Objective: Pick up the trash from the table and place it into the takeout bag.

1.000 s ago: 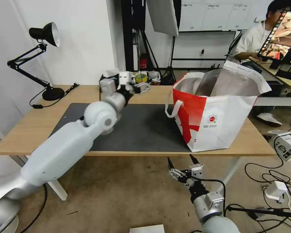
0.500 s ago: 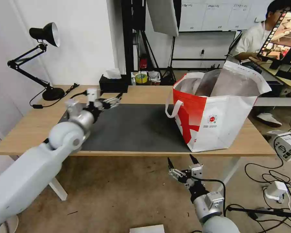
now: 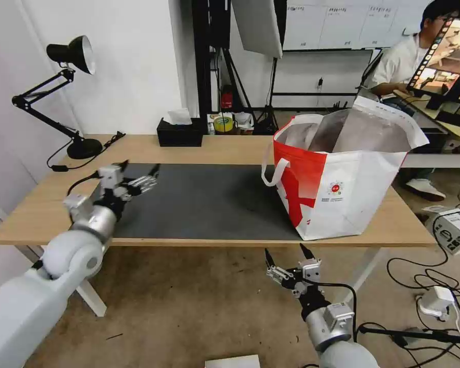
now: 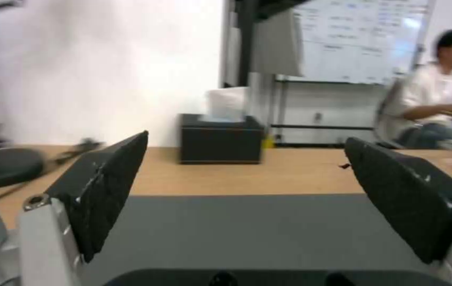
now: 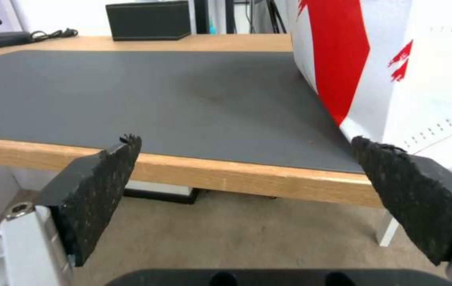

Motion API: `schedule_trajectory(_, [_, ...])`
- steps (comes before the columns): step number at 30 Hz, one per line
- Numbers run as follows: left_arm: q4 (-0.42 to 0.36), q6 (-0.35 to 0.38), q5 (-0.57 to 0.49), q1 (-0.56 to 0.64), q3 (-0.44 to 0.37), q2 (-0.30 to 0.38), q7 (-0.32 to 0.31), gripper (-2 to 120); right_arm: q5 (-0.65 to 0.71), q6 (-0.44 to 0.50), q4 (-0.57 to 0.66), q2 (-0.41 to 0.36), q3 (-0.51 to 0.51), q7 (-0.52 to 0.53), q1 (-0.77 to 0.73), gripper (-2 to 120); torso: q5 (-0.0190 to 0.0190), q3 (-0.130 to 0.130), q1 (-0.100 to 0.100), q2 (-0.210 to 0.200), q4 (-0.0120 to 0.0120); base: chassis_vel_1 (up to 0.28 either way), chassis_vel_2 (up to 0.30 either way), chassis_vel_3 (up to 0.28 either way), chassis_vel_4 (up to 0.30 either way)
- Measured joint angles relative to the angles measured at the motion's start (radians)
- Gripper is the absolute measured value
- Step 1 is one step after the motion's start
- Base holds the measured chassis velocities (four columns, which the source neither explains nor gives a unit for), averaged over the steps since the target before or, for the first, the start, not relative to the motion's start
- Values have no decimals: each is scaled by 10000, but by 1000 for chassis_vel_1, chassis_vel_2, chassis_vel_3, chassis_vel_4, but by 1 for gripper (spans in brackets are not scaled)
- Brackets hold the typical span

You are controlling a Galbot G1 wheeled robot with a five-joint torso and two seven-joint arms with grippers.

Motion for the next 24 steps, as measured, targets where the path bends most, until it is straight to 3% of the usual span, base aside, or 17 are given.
schedule_trajectory(8, [-681, -171, 268, 2244, -1634, -703, 11, 100, 0, 0, 0, 1, -1, -1, 0, 100, 0, 0, -1, 0, 2, 0, 0, 0, 0])
schedule_trajectory(24, [-1309, -172, 1587, 4212, -2394, -2207, 113, 100, 0, 0, 0, 0, 0, 0, -1, 100, 1, 0, -1, 0, 0, 0, 0, 0, 0])
